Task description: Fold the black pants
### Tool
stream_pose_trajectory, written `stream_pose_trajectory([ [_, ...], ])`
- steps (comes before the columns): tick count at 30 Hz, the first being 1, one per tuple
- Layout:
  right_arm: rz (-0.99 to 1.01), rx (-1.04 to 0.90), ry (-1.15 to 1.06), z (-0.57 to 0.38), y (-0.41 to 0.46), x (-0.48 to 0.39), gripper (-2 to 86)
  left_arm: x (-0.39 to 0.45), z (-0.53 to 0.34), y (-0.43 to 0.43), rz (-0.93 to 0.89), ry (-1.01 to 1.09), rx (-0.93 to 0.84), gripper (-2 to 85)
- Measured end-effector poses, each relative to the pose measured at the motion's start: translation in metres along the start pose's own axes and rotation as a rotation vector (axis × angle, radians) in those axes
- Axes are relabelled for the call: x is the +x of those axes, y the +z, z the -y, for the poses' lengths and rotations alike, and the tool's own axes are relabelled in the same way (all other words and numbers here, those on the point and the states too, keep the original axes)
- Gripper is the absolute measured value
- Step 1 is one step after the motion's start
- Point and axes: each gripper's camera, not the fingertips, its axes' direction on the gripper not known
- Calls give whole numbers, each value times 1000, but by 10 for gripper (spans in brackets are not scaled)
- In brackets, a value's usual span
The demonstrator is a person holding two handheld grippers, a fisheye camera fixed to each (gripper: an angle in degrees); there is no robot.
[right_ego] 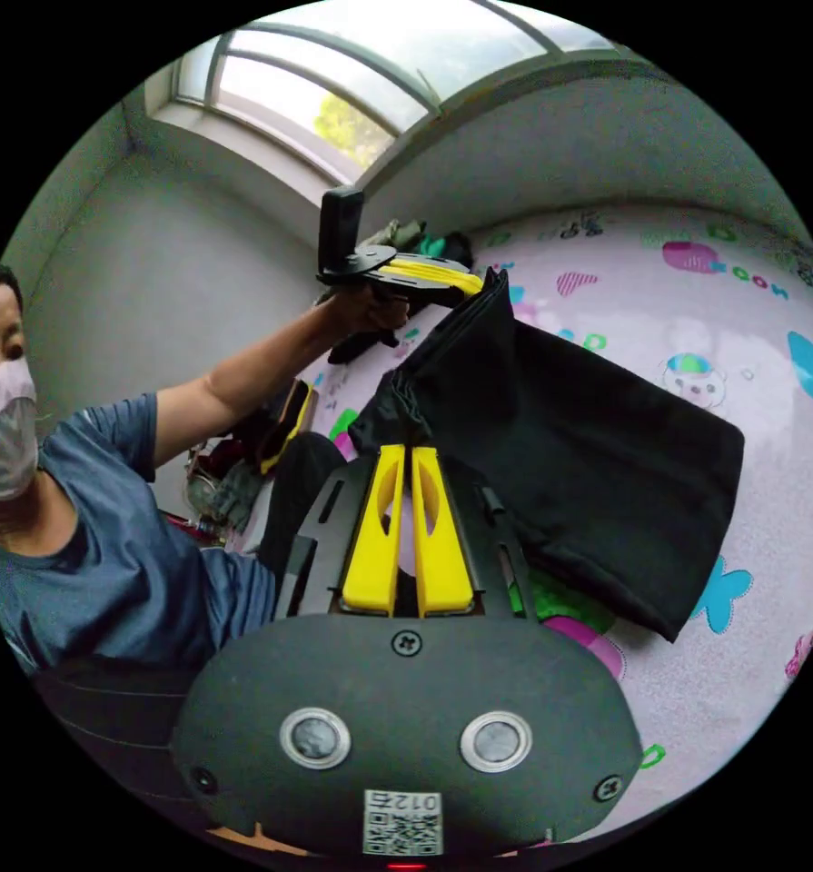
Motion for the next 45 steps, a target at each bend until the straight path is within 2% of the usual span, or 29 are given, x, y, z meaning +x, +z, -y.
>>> stream_pose_trajectory([
  [9,-51,-203,28,53,99,-13,-4,-35,-70,59,31,-92,-87,-1],
  [25,-72,-307,61,122,175,-37,10,-91,-83,112,45,-112,-135,2],
  [31,-31,-374,29,143,208,-57,54,-121,-94,107,174,-246,-158,12],
  [37,23,-364,54,150,211,-70,58,-148,-112,104,140,-464,-196,38],
  [41,-58,-290,94,151,186,-69,54,-156,-126,126,93,-642,-230,57],
  [45,-190,-165,229,142,147,-49,39,-164,-132,156,-1,-791,-237,77],
])
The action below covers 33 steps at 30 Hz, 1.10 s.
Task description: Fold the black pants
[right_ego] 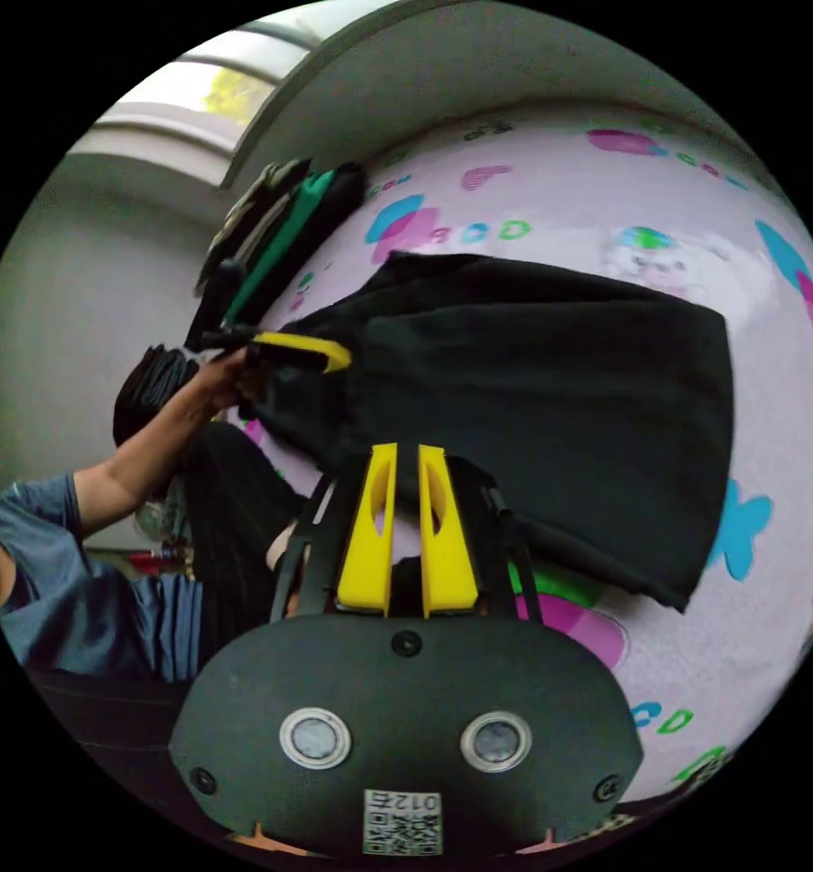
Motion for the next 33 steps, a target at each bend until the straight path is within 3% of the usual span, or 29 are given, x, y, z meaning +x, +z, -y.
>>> stream_pose_trajectory([
  [4,-3,42,112,-16,-8,13,39,-9,5,13,-45,-101,-1,86],
  [8,18,-23,78,-18,13,-7,50,-23,16,17,-104,-168,23,91],
  [16,-251,-234,-497,-12,83,-149,86,-31,46,26,-114,-167,8,88],
  [22,-423,-259,-773,-29,116,-208,98,-40,57,31,-63,-176,1,68],
  [27,-460,-252,-851,-33,129,-232,84,-50,59,34,-85,-189,5,59],
  [33,-458,-237,-802,-29,131,-244,6,-62,57,29,-112,-212,33,47],
])
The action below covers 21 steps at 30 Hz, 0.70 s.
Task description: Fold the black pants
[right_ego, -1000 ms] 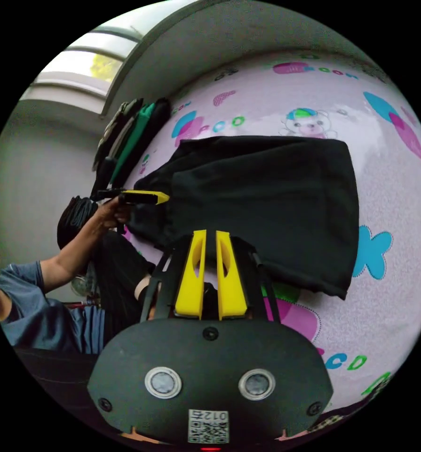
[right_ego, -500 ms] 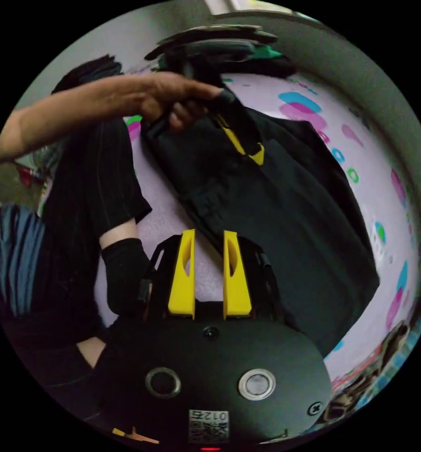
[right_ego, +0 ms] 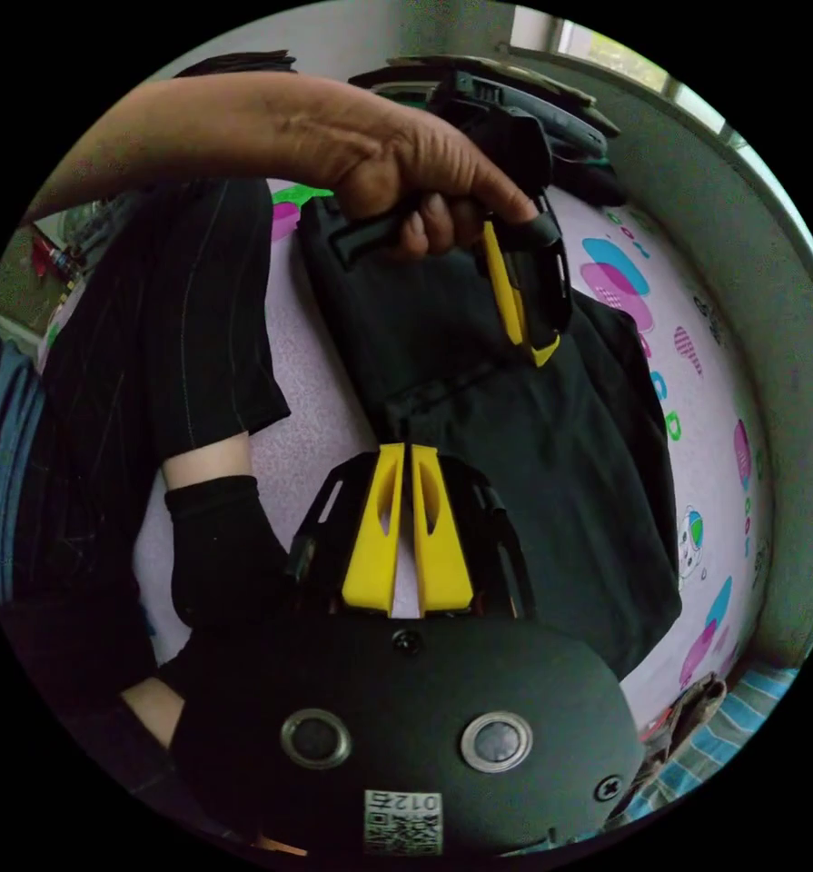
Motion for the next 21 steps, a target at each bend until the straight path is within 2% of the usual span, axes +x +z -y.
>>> stream_pose_trajectory([
  [15,112,101,81,4,-30,23,-5,-15,-12,-2,26,26,39,4],
  [21,160,91,-3,28,-57,34,-5,-22,-33,-39,34,93,55,2],
])
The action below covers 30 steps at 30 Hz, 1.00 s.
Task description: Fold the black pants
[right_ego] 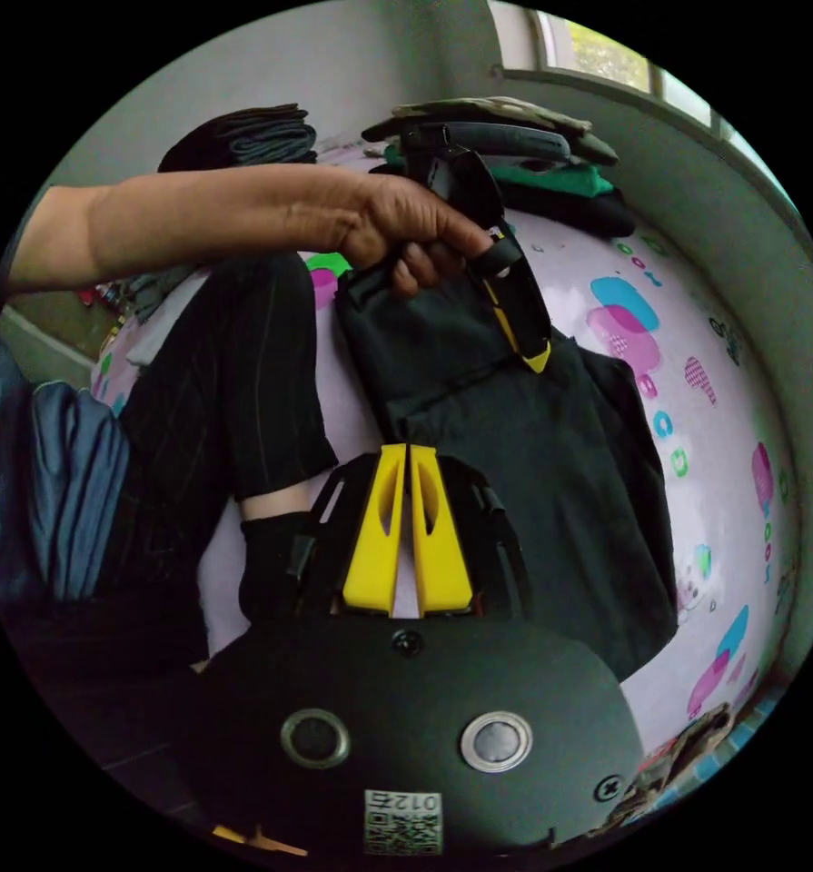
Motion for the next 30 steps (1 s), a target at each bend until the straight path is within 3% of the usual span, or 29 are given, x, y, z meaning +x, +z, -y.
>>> stream_pose_trajectory([
  [13,226,-81,-58,137,26,34,-5,-57,-53,-67,198,-28,20,1],
  [30,319,-67,37,174,68,64,11,-88,-104,-54,323,-75,-33,9],
])
